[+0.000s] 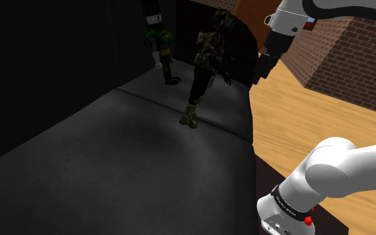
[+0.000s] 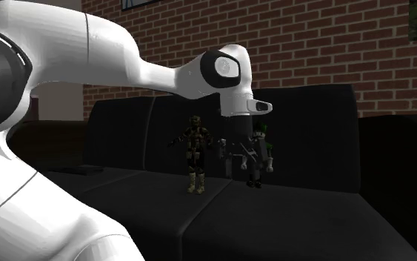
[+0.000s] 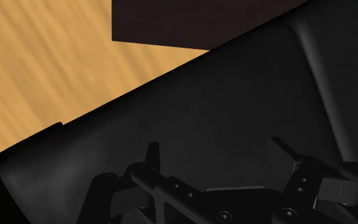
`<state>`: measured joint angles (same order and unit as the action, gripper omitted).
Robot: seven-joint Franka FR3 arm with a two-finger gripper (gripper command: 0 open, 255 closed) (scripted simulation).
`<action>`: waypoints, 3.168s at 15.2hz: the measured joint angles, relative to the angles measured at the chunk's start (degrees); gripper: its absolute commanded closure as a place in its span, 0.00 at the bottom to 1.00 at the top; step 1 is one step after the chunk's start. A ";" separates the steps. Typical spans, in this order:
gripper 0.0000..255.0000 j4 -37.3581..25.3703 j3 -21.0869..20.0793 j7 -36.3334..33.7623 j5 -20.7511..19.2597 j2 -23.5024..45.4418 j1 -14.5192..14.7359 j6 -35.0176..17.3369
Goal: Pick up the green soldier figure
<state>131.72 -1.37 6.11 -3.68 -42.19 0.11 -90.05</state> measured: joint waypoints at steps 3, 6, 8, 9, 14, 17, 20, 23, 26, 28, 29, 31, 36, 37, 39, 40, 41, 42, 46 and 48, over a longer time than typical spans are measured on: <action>0.00 -0.77 -0.96 -1.07 1.10 0.41 0.54 0.41; 0.00 -3.19 -3.44 -3.85 3.78 0.61 1.83 2.61; 0.00 -4.61 -5.61 -6.34 5.92 1.16 2.80 3.42; 0.00 -5.24 -6.41 -7.30 6.81 1.47 3.19 3.65; 0.00 -11.71 -10.84 -12.74 11.10 4.50 4.88 6.36; 0.00 -15.22 -13.46 -16.13 13.47 6.16 5.77 7.48; 0.00 -20.03 -16.02 -19.51 15.38 8.86 6.37 8.75; 0.00 -24.93 -18.97 -23.37 17.13 11.70 6.96 9.72; 0.00 -29.79 -21.90 -27.16 18.41 14.74 7.41 10.37; 0.00 -32.70 -23.38 -29.20 18.96 16.26 7.66 11.10; 0.00 -32.78 -23.70 -29.47 19.01 16.69 7.65 10.66; 0.00 -31.35 -23.84 -29.37 19.22 16.40 7.73 9.46; 0.00 -26.07 -23.85 -28.56 19.86 14.50 8.09 6.05; 1.00 -25.70 -23.85 -28.49 19.89 14.41 8.10 5.77; 1.00 -25.41 -23.86 -28.44 19.92 14.35 8.11 5.54; 1.00 -25.42 -23.87 -28.44 19.94 14.32 8.12 5.48; 1.00 -25.41 -23.88 -28.42 19.94 14.31 8.12 5.44; 1.00 -25.40 -23.87 -28.41 19.94 14.30 8.12 5.42; 1.00 -25.39 -23.89 -28.43 19.94 14.30 8.13 5.41; 1.00 -25.85 -23.88 -28.52 19.88 14.48 8.09 5.79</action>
<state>105.87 -25.25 -22.41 16.20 -27.71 8.20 -84.27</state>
